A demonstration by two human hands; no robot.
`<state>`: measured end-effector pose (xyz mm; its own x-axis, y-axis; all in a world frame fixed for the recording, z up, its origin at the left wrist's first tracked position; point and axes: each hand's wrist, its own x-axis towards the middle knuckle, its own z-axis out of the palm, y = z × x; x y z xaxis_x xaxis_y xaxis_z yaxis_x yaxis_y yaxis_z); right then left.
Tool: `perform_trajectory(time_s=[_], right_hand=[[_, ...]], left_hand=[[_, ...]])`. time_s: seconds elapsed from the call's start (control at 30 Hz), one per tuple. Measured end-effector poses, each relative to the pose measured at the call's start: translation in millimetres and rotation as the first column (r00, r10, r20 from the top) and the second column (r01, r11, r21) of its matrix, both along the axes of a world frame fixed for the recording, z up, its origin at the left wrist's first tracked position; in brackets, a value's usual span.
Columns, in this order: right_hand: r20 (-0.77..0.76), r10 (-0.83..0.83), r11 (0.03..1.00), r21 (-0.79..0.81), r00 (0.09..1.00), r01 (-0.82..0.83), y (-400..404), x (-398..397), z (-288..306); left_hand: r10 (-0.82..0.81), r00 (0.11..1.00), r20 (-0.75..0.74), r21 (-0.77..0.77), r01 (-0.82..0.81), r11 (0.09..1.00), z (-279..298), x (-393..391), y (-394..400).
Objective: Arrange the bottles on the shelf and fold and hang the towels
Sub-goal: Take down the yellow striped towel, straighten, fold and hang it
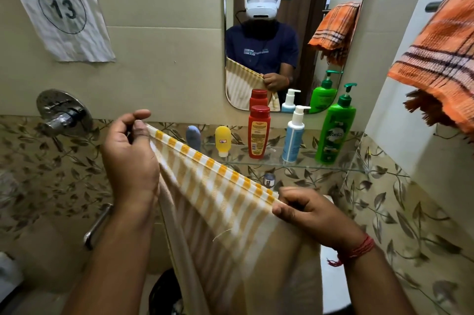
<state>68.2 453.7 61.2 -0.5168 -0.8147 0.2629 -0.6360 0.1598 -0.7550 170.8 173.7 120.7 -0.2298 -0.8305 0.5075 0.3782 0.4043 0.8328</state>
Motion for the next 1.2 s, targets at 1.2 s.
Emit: perform_trajectory(time_s=[1.2], right_hand=[[-0.244, -0.074, 0.994, -0.095, 0.967, 0.052, -6, 21, 41]], left_hand=[[-0.604, 0.504, 0.618, -0.213, 0.846, 0.489, -21, 8, 101]])
